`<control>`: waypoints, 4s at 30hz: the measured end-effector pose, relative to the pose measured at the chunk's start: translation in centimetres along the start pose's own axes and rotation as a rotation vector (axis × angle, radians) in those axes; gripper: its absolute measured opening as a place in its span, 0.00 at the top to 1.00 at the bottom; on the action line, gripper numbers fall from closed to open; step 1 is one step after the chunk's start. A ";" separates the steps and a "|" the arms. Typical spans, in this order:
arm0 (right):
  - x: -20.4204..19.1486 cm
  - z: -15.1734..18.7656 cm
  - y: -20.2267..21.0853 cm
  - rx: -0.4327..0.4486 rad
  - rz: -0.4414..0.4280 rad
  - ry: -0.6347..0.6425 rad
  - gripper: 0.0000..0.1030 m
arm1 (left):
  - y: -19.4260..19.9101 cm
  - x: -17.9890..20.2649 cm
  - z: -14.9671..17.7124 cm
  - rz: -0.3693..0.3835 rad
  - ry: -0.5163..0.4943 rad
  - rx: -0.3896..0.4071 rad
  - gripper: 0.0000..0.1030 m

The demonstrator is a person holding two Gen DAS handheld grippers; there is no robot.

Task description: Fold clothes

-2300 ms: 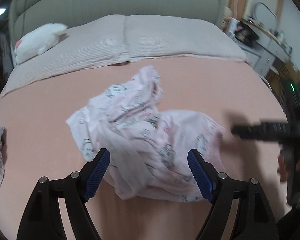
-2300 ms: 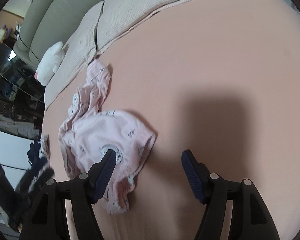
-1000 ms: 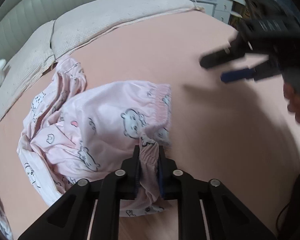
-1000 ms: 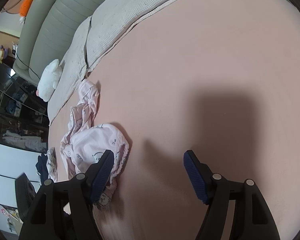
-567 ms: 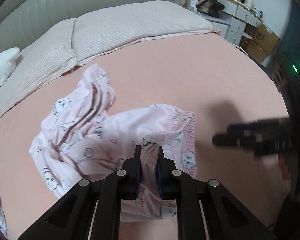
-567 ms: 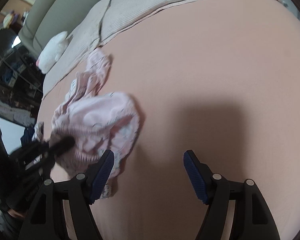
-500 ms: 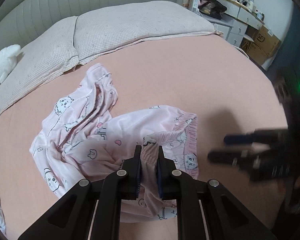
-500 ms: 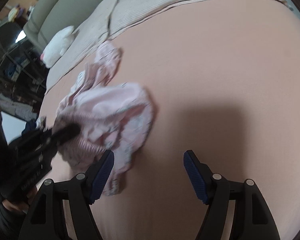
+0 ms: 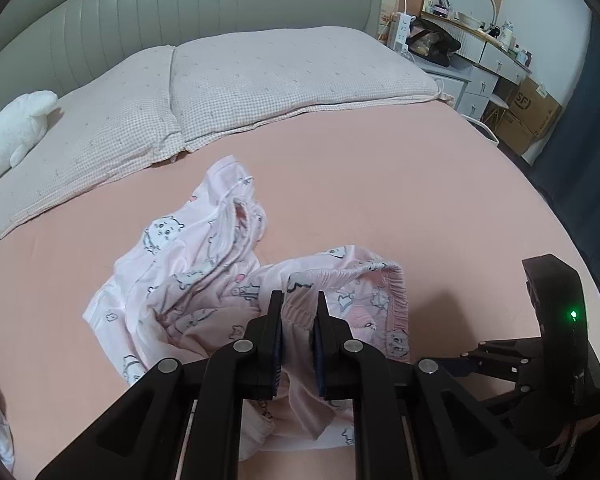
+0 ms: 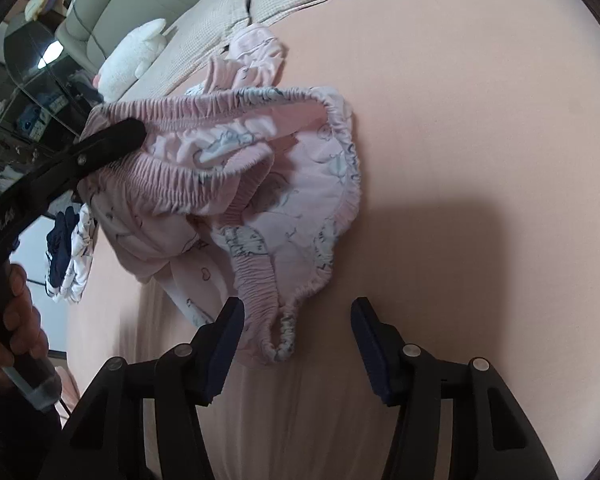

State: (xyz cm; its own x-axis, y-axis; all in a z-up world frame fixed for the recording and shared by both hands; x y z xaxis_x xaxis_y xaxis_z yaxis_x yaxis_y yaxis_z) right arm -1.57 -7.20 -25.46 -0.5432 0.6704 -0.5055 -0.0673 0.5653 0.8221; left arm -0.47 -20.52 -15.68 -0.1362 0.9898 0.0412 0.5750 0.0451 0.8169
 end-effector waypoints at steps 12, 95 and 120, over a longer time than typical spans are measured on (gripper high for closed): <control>-1.8 1.0 -1.4 -0.022 0.057 0.165 0.60 | 0.9 -2.4 -0.8 -0.002 0.038 0.028 0.90; -14.3 -32.4 35.1 0.605 0.606 0.530 0.93 | 22.1 -7.3 -30.0 -0.148 -0.164 0.385 0.89; -4.7 -5.5 8.0 0.041 0.323 0.412 0.93 | 5.4 -3.9 5.8 0.079 -0.118 -0.040 0.89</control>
State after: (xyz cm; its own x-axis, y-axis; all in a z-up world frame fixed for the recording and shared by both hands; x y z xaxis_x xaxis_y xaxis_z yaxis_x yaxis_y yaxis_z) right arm -4.20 -8.45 -15.07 -0.8155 0.5737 -0.0762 0.1861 0.3847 0.9041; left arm 7.84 -23.34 -14.81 0.0053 0.9992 0.0400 0.5472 -0.0364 0.8362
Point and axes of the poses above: each gripper's, at about its wrist camera, not at the fingertips, and y roughly against the way its jaws point, x to its right, z to its underside, the point moved 8 cm from there along -y, roughly the way its jaws point, and after that the axes turned 1 degree about -z, right-handed, at the moved point
